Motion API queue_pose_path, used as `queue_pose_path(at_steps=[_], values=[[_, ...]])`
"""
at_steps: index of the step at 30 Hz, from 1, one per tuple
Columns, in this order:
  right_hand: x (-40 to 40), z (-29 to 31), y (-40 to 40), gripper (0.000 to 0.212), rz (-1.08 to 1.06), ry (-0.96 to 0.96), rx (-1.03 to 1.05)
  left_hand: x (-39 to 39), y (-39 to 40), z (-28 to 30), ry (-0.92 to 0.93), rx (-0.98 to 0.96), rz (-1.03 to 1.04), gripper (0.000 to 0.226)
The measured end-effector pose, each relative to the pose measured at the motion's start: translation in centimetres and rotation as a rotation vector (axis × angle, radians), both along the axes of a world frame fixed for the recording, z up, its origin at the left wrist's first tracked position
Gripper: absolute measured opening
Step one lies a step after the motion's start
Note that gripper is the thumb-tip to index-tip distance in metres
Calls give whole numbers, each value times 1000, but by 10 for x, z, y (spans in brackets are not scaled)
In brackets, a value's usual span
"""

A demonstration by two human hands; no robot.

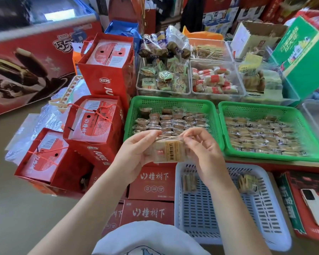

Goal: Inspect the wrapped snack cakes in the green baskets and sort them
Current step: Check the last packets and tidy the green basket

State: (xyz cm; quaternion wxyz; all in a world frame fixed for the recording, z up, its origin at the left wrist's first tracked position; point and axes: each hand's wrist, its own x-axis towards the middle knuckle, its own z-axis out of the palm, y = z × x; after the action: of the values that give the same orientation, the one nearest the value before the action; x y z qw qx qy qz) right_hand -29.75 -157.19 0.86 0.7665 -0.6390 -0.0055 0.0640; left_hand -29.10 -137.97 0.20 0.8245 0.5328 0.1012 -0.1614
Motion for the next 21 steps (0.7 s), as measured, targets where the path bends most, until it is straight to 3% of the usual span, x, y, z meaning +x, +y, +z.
queue_pose_path(at_steps=[4, 6, 9, 13, 17, 21], values=[[5, 3, 3, 11, -14, 112, 309, 2, 5, 4, -48, -138, -142, 28], [9, 4, 3, 11, -2, 156, 384, 4, 6, 3, -60, -184, -177, 33], [14, 1, 5, 19, -16, 223, 468, 8, 5, -2, -38, -226, -156, 21], [22, -6, 6, 7, -19, 266, 537, 14, 0, -4, 44, -230, -118, 25], [29, -19, 10, 7, -152, 359, 482, 20, -5, -9, 88, -102, 8, 27], [40, -25, 16, 15, -329, 428, 446, 22, -8, -15, -72, 210, 74, 42]])
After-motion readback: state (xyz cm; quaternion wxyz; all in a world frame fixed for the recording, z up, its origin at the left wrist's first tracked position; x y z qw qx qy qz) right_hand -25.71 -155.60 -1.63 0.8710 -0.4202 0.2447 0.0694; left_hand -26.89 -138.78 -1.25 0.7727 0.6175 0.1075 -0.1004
